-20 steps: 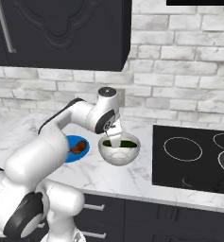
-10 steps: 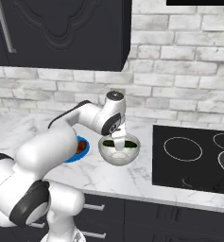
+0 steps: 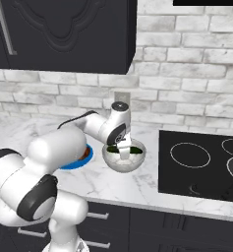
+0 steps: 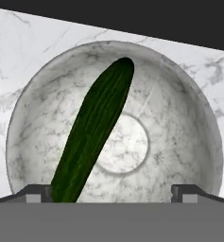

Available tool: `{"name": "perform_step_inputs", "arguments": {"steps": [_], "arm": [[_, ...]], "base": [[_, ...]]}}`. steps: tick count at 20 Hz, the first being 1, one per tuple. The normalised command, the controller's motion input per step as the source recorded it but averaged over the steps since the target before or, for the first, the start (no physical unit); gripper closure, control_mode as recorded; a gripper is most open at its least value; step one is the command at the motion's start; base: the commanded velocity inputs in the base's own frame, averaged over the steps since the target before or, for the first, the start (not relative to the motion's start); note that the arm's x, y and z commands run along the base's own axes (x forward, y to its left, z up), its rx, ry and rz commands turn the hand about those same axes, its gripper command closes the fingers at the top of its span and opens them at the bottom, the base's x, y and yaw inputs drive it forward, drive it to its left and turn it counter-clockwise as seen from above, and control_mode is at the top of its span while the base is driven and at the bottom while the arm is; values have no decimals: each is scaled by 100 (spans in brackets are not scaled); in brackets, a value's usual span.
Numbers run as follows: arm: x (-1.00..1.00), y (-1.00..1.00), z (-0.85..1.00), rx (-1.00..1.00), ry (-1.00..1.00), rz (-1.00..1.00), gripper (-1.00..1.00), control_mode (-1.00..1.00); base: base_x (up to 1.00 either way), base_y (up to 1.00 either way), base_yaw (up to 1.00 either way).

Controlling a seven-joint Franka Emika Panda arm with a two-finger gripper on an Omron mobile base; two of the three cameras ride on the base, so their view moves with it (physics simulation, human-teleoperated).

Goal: Place the chicken drumstick on the plate and place the cucumber on the same plate.

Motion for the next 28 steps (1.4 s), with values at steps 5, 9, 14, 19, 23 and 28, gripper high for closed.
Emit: {"name": "perform_step_inputs", "arguments": {"steps": [5,9,14,19,23,28], "arm": [[30,0,-17,0,0,-1,-100,-100],[36,-2,-13,0,0,-1,-100,-100],[25,-11,-11,0,0,0,-100,-100],[12,-10,-8,0,0,0,-100,-100],[0,-1,-4,0,0,0,-100,-100],[0,0,-4,0,1,0,-100,-100]], "base": [[0,0,0],[0,0,0],[0,0,0],[0,0,0],[0,0,0],[0,0,0]]}}
